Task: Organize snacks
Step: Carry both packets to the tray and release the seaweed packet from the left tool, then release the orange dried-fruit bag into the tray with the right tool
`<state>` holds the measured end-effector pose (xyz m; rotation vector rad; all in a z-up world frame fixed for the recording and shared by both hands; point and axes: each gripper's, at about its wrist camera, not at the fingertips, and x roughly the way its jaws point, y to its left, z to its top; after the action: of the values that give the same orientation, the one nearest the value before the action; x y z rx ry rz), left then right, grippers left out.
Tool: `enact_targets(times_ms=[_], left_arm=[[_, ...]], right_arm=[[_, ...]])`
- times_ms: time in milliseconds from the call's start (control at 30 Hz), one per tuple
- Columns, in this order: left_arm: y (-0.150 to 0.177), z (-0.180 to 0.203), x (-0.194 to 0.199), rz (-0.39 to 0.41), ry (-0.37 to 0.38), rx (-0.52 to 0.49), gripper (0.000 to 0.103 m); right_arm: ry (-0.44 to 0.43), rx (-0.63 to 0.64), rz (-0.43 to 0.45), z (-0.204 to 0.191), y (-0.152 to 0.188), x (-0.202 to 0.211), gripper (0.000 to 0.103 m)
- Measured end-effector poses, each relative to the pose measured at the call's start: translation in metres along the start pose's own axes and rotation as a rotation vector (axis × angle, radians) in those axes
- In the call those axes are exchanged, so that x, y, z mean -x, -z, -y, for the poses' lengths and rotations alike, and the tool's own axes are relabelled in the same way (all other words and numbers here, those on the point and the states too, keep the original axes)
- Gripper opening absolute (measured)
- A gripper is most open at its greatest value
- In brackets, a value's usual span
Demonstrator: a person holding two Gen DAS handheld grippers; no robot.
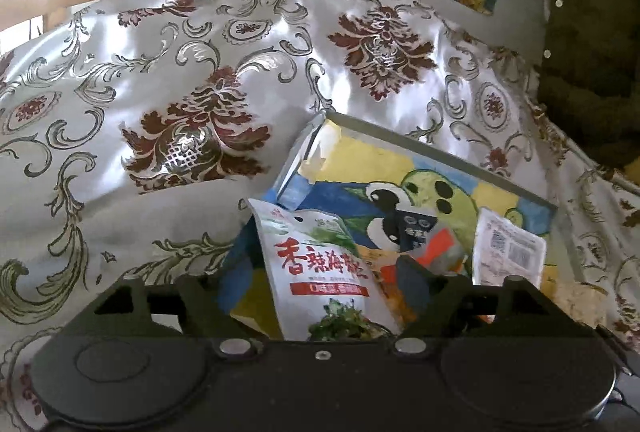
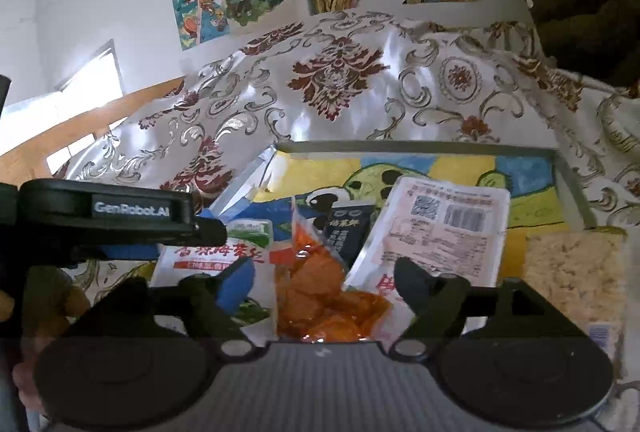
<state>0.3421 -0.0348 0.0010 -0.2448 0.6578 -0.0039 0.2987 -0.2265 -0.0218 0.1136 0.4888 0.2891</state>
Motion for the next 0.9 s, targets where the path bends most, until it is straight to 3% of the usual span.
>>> enact_targets(times_ms=[233,400,600,900], left_arm=[[0.001,-0.001,0.031,0.092,-0.004,0.052,0.102],[0.009,-0.002,0.059,0.141,-0.015,0.059,0.102],[0.029,-0.002,0.098,0.189,-0.078,0.014,0.102],[0.069,-0.004,0.149,0.199,-0.094,-0.017,0.102]], right_arm=[[0.038,-0.007,0.055,0.005,-0.004,0.030,0.102],[0.093,0.003,0.107,0.007,-0.010,0.058,0.103],[0.119,-0.022,0.156,0.009,-0.016,0.092,0.103],[0.154,-0.019,0.167,0.005,0.005,0.151,0.103]])
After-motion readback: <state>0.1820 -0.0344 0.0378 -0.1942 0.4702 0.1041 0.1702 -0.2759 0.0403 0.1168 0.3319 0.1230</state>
